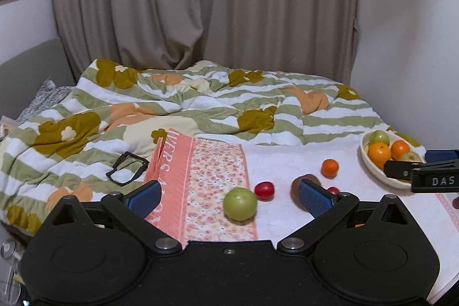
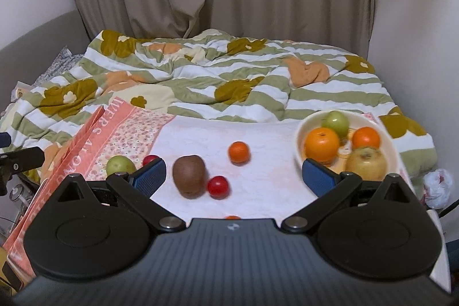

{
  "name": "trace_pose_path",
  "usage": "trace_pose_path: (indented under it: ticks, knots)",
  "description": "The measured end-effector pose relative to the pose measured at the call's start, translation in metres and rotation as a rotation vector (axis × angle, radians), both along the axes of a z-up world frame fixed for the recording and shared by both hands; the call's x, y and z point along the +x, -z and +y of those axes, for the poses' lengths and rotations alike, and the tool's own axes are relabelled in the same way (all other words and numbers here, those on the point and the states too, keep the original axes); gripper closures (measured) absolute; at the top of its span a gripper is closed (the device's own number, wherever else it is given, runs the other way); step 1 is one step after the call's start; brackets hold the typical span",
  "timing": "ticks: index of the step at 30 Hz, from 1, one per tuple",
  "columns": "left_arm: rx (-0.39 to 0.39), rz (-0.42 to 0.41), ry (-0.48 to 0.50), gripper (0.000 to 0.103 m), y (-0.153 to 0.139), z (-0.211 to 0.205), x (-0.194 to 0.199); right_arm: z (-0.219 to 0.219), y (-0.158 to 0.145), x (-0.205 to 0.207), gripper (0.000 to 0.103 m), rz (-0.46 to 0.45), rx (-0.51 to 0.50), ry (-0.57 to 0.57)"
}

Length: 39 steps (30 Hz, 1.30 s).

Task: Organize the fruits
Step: 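Withdraw both tools from the bowl toward the remaining fruits, then grasp the green apple with the left tool while the right tool grasps the kiwi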

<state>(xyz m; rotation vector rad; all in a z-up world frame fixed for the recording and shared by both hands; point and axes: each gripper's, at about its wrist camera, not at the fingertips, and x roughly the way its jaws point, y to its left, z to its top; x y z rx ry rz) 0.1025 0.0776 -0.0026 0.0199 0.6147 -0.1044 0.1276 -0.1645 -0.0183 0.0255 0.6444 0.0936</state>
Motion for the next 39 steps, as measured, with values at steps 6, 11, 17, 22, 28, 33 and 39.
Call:
trace_pose_path:
  ticks: [6,11,17,22,28,33,39]
  knots:
    - [-0.002,0.031,0.057,0.001,0.022,0.021,0.027,0.035,0.025,0.020,0.000,0.016,-0.005,0.008]
    - [0.014,0.068,0.086,0.001,0.039,0.026,0.045,0.053,0.041,0.042,0.000,0.050,-0.045,-0.027]
    - [0.039,0.129,0.119,0.002,0.061,0.021,0.067,0.057,0.057,0.070,0.000,0.095,-0.062,-0.071]
    - [0.050,0.186,0.143,0.004,0.079,0.011,0.086,0.058,0.068,0.089,0.000,0.135,-0.086,-0.115]
    - [0.053,0.252,0.164,0.013,0.100,-0.005,0.109,0.061,0.084,0.107,0.000,0.188,-0.103,-0.181]
    - [0.066,0.289,0.176,0.025,0.113,-0.017,0.119,0.061,0.094,0.117,0.000,0.215,-0.111,-0.227]
    - [0.056,0.318,0.173,0.044,0.119,-0.022,0.128,0.065,0.103,0.126,0.001,0.249,-0.140,-0.274]
